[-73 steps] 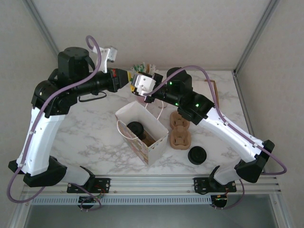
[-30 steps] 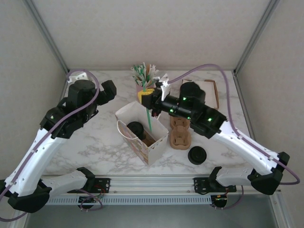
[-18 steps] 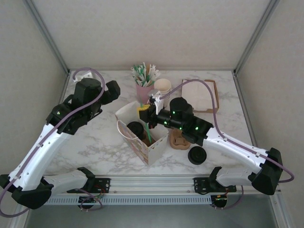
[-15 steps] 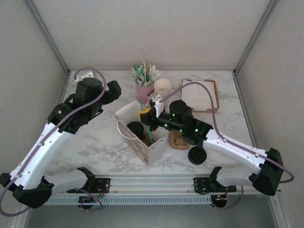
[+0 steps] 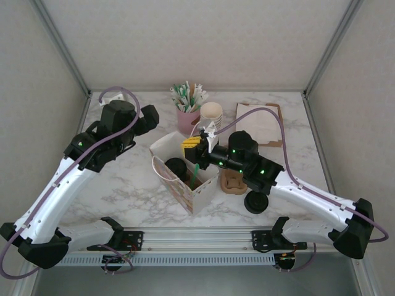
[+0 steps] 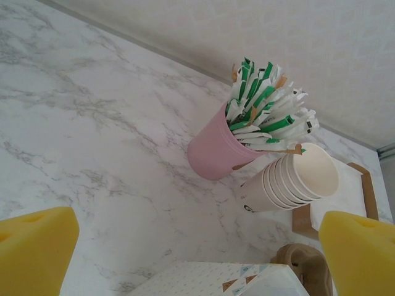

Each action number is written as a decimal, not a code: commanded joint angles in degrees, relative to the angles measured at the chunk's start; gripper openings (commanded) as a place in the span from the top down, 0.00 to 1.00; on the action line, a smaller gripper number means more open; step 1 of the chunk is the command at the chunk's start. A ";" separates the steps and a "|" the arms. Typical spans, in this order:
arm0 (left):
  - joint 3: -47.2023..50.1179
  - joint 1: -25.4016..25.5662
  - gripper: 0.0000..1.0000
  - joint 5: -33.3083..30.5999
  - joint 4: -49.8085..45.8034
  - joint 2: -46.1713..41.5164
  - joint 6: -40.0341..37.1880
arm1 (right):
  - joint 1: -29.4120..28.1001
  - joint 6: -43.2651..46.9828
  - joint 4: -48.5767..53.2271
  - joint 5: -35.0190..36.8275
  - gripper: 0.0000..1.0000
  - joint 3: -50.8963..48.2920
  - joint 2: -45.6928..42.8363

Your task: Pack the takeout coffee

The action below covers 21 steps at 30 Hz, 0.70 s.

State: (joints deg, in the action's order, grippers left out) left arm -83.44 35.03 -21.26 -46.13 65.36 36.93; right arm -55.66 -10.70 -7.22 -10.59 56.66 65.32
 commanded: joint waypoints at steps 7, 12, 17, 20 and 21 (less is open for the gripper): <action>-0.50 -0.31 0.00 2.27 -0.45 -0.04 -0.30 | -0.58 2.18 9.36 2.61 0.70 7.95 -2.32; -0.71 -0.26 0.00 3.84 0.11 -0.04 -1.65 | -0.53 1.39 21.69 11.03 0.68 19.69 -0.19; -1.00 -0.31 0.02 5.38 0.17 0.17 -2.72 | 0.09 3.31 23.20 23.89 0.63 24.96 0.57; -1.11 -0.31 0.02 5.70 -0.19 0.25 -3.50 | 2.67 2.97 24.40 30.00 0.57 26.57 0.96; -1.11 -0.30 0.02 5.70 -0.43 0.17 -3.75 | 4.24 2.36 25.32 31.09 0.56 26.93 1.26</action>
State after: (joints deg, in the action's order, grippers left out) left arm -83.46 35.03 -16.71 -46.11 65.39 34.85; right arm -54.11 -8.32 14.35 11.03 81.76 65.41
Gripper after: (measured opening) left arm 0.978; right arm 0.430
